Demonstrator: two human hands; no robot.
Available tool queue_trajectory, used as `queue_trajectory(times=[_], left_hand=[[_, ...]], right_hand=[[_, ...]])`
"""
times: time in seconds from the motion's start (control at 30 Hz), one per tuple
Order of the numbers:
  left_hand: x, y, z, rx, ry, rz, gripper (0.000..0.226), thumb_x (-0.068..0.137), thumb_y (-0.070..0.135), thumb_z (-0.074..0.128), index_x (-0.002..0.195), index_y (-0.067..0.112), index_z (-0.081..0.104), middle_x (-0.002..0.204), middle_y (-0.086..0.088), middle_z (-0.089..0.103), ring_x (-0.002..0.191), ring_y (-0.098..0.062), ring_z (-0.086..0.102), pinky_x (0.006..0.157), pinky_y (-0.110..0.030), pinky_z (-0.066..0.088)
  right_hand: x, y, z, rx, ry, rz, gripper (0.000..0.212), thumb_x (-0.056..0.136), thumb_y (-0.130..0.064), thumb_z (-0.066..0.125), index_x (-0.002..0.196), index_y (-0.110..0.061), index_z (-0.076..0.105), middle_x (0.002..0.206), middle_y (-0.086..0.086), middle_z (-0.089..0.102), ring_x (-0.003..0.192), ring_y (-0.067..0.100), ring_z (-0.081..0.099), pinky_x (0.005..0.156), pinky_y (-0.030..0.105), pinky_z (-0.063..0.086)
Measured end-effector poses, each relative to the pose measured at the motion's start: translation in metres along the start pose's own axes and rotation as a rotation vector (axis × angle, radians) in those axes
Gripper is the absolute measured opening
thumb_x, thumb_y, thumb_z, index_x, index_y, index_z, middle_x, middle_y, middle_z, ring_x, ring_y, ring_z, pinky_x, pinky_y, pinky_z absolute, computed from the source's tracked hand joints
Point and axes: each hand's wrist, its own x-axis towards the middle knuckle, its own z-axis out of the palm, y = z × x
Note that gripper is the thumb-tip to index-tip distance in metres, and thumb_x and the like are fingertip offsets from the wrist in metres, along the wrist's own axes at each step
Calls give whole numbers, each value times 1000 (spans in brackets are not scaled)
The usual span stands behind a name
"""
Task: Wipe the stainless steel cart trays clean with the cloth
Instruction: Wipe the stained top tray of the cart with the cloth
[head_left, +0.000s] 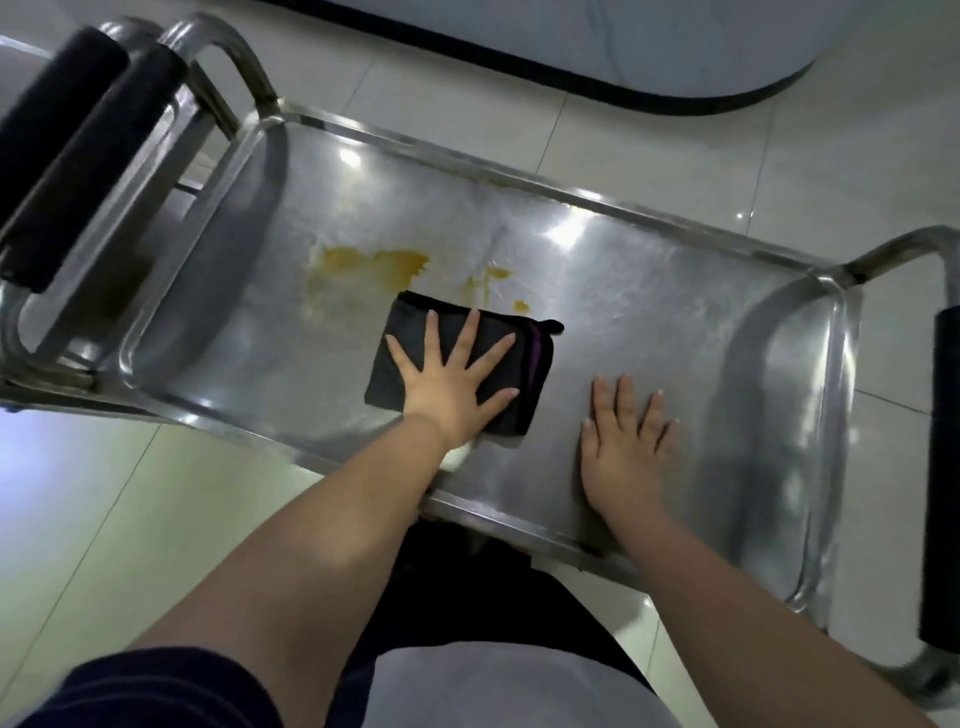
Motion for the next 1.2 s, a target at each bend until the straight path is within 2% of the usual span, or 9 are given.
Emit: queue_trajectory(times=[0.13, 0.23, 0.33, 0.43, 0.57, 0.7, 0.83, 1.03, 1.2], left_hand=[[-36, -2, 13, 23, 23, 55, 68, 81, 82, -3, 142, 59, -23, 161, 8, -25, 143, -42, -27, 100, -78, -14], [-62, -2, 23, 12, 58, 44, 70, 83, 81, 2, 145, 56, -18, 163, 10, -18, 146, -37, -23, 105, -75, -10], [-61, 7, 22, -113, 93, -32, 71, 85, 82, 8, 148, 56, -10, 163, 15, -13, 148, -32, -22, 106, -72, -14], [-47, 17, 16, -85, 104, -74, 75, 84, 86, 11, 149, 55, -8, 163, 9, -15, 146, -43, -18, 105, -76, -11], [-33, 18, 18, -16, 135, -18, 75, 85, 84, 15, 152, 51, 4, 166, 1, 1, 146, -51, -2, 103, -80, -1], [20, 7, 4, -23, 111, 68, 64, 91, 76, 6, 150, 54, -5, 165, 6, -9, 146, -46, -14, 103, -79, -7], [103, 14, -25, -35, 83, 83, 61, 91, 75, 2, 146, 57, -16, 162, 8, -22, 143, -43, -27, 101, -76, -17], [205, 41, -56, -32, 84, 126, 62, 90, 75, 3, 147, 56, -14, 162, 5, -21, 142, -46, -26, 98, -79, -16], [199, 35, -52, -32, 116, 125, 65, 88, 77, 6, 148, 56, -8, 164, 6, -16, 145, -43, -20, 101, -77, -15]], right_hand=[[11, -4, -9, -55, -49, -25, 58, 101, -49, 17, 153, -42, -8, 164, -6, -13, 146, 43, -17, 111, 66, -13], [40, -11, -26, -57, -35, -93, 57, 102, -48, 16, 152, -44, -9, 163, -7, -17, 144, 43, -22, 107, 68, -18], [79, -22, -40, -111, 10, -95, 57, 101, -49, 13, 152, -43, -13, 161, -8, -22, 143, 41, -27, 109, 67, -17], [107, -29, -47, -84, -24, -27, 56, 101, -51, 10, 151, -43, -15, 161, -8, -22, 142, 42, -27, 110, 68, -15], [113, -31, -39, -49, -2, -14, 56, 99, -52, 7, 150, -45, -15, 162, -9, -20, 145, 42, -22, 109, 70, -14], [115, -32, -32, -48, 50, -6, 56, 98, -54, 5, 151, -44, -11, 163, -7, -13, 146, 43, -17, 111, 66, -15], [117, -34, -32, -31, 131, -25, 55, 102, -48, 20, 155, -39, 7, 164, -3, 1, 147, 46, -4, 113, 67, -7], [120, -34, -30, -34, 159, -14, 57, 98, -50, 18, 153, -40, 9, 164, -3, 11, 147, 47, 3, 112, 67, -7], [121, -34, -33, -35, 144, 10, 57, 97, -52, 19, 153, -43, 11, 164, -6, 11, 148, 43, 1, 113, 68, -3]])
